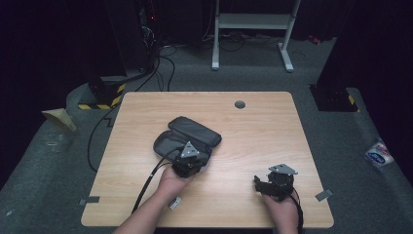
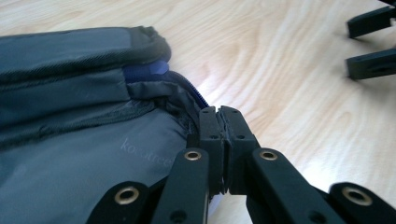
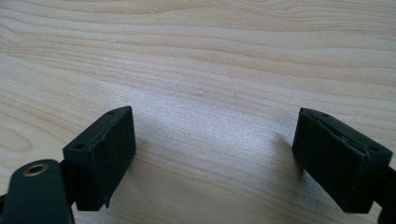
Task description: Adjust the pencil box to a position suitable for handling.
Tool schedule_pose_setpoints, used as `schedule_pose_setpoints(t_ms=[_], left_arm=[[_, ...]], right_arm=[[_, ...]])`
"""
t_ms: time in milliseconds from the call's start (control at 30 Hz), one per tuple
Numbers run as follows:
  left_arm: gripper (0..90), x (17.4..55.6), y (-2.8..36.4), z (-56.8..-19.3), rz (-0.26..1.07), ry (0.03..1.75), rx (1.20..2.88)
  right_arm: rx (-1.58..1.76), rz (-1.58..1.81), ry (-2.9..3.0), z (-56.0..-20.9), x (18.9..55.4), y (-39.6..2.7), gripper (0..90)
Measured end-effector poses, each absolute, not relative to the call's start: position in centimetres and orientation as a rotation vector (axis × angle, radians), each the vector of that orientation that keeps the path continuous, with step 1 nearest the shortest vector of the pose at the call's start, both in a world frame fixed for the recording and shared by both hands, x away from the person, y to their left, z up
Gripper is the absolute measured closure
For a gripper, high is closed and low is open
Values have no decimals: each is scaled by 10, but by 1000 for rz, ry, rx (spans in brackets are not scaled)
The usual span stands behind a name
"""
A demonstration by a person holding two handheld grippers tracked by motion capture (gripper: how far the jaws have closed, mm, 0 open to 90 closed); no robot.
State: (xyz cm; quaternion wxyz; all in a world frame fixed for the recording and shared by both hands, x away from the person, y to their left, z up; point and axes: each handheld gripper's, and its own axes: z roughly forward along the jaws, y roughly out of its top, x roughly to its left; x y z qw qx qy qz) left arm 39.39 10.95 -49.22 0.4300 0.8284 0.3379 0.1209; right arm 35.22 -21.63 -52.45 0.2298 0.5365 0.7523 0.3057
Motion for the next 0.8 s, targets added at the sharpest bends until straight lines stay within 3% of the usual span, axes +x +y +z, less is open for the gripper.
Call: schedule_pose_setpoints(t_ms=[133, 233, 333, 500, 800], left_arm=[[860, 391, 103, -491, 316, 838, 2069], [676, 391, 110, -488, 331, 844, 2060], [623, 389, 126, -478, 382, 855, 2018], [600, 392, 173, -468, 535, 918, 1981], [645, 400, 244, -470, 598, 1096, 1852]], right_arm=[[1478, 840, 2068, -524, 352, -216, 132], [1477, 841, 2066, -525, 352, -216, 132], [1475, 840, 2068, -525, 352, -216, 132], [1476, 843, 2070, -524, 352, -217, 135], [1478, 842, 2067, -525, 352, -216, 135]])
